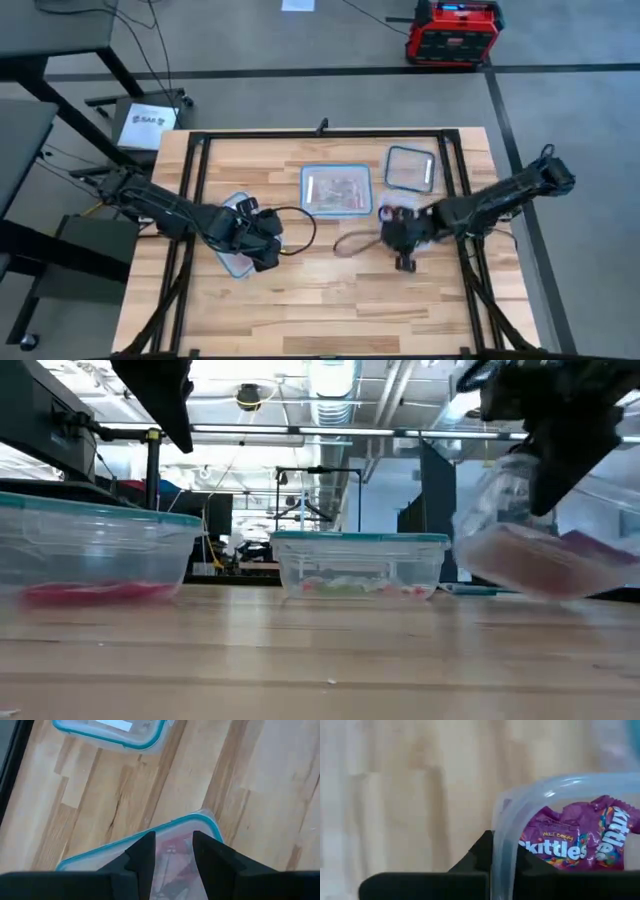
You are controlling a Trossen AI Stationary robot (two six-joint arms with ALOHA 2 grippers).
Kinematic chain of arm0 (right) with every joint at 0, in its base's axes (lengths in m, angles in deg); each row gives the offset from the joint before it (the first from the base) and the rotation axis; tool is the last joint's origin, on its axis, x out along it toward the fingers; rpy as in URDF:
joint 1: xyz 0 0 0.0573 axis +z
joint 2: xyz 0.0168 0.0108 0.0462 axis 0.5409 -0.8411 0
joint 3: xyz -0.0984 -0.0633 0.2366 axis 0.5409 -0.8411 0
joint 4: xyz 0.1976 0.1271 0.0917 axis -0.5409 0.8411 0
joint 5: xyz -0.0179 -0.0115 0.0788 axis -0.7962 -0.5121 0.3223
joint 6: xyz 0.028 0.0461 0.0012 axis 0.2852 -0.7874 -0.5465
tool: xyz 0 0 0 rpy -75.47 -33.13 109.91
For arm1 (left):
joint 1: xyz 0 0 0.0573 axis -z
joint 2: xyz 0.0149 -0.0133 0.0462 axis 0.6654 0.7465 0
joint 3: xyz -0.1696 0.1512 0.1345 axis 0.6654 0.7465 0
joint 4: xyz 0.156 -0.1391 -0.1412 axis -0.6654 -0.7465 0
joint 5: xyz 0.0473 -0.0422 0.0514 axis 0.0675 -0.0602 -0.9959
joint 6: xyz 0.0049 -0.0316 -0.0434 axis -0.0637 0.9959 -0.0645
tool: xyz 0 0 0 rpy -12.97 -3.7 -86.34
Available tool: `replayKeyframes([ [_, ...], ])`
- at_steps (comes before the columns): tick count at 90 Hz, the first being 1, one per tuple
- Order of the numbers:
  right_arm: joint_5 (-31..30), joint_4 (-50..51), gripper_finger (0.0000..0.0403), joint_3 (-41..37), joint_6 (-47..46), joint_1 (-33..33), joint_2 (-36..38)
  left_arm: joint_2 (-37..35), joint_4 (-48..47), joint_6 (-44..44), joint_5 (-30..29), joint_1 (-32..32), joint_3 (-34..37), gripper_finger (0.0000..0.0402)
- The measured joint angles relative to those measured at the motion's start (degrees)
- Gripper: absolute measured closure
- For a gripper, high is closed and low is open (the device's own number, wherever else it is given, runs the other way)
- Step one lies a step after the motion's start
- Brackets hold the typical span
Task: Sort candy
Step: Move the top right transparent bin to the middle right, then close the middle right transparent bin
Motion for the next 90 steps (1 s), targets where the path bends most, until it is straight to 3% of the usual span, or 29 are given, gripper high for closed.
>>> replayKeyframes([
  [11,1.2,-9.0,0.0393,0.0,0.8,2.0,-5.1,0.0,0.1,0.8,0.0,0.0,0.0,0.0283],
  [23,6.3,-12.8,0.0343,0.1,0.9,1.5,-9.6,0.0,0.0,2.1,0.4,0.0,0.0,0.0283],
  [36,10.7,-11.9,0.0262,2.1,1.7,1.0,-11.7,0.0,0.0,2.6,2.1,0.0,0.0,0.0283],
  [51,11.7,-0.6,0.0181,8.2,5.9,-1.1,-8.8,0.0,0.0,2.8,2.5,0.0,0.0,0.0283],
  [58,6.6,6.0,0.0161,11.5,8.1,-2.6,-6.0,0.0,0.0,2.6,2.6,0.0,0.0,0.0283],
  [69,-12.1,13.0,0.0154,14.1,8.7,-6.7,-0.8,0.0,0.0,2.6,2.6,0.0,-0.1,0.0283],
  [77,-23.7,15.3,0.0156,14.1,8.8,-13.6,1.7,0.0,0.0,2.6,2.6,0.0,-0.1,0.0283],
  [82,-26.3,15.8,0.0158,14.1,9.9,-20.2,2.2,0.0,0.1,2.6,2.6,0.0,-0.1,0.0283],
  [90,-25.0,13.9,0.0162,14.1,12.8,-31.7,1.1,0.0,0.1,2.6,2.6,0.0,-0.1,0.0283],
])
